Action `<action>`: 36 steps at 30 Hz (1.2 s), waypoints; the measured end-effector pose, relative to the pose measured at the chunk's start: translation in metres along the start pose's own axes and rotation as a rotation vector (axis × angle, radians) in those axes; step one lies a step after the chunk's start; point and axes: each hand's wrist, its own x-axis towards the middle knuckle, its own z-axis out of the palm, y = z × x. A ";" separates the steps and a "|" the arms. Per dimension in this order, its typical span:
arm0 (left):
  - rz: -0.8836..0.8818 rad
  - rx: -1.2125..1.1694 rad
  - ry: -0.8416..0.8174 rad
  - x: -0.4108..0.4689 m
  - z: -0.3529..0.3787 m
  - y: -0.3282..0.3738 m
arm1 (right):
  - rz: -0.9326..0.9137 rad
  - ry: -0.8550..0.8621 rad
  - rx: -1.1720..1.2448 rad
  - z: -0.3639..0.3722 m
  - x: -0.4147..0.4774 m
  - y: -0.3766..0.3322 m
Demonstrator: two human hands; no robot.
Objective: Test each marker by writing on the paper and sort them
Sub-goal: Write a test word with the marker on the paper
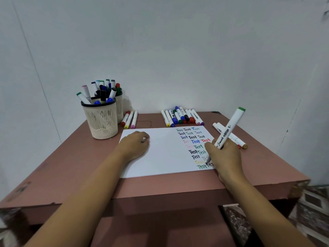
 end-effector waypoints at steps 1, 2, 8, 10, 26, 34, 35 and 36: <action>-0.002 -0.015 0.007 0.000 -0.001 0.001 | 0.014 0.001 0.011 0.000 0.002 0.001; -0.001 -0.036 0.020 -0.001 -0.002 0.002 | 0.027 -0.005 0.022 0.000 0.004 0.001; 0.005 -0.022 0.113 -0.001 -0.006 0.009 | 0.130 -0.111 0.038 0.000 0.018 -0.005; 0.016 0.030 0.124 0.000 -0.003 0.008 | 0.139 -0.129 0.040 -0.001 0.022 -0.008; 0.112 -0.269 0.128 -0.010 -0.013 0.029 | 0.219 -0.192 0.323 0.081 0.062 -0.060; 0.060 -0.359 0.179 -0.002 -0.005 0.020 | 0.132 -0.294 0.391 0.094 0.057 -0.051; 0.060 -0.368 0.183 -0.002 -0.005 0.021 | 0.127 -0.294 0.381 0.095 0.057 -0.050; 0.062 -0.378 0.181 -0.001 -0.006 0.021 | 0.122 -0.292 0.372 0.096 0.058 -0.049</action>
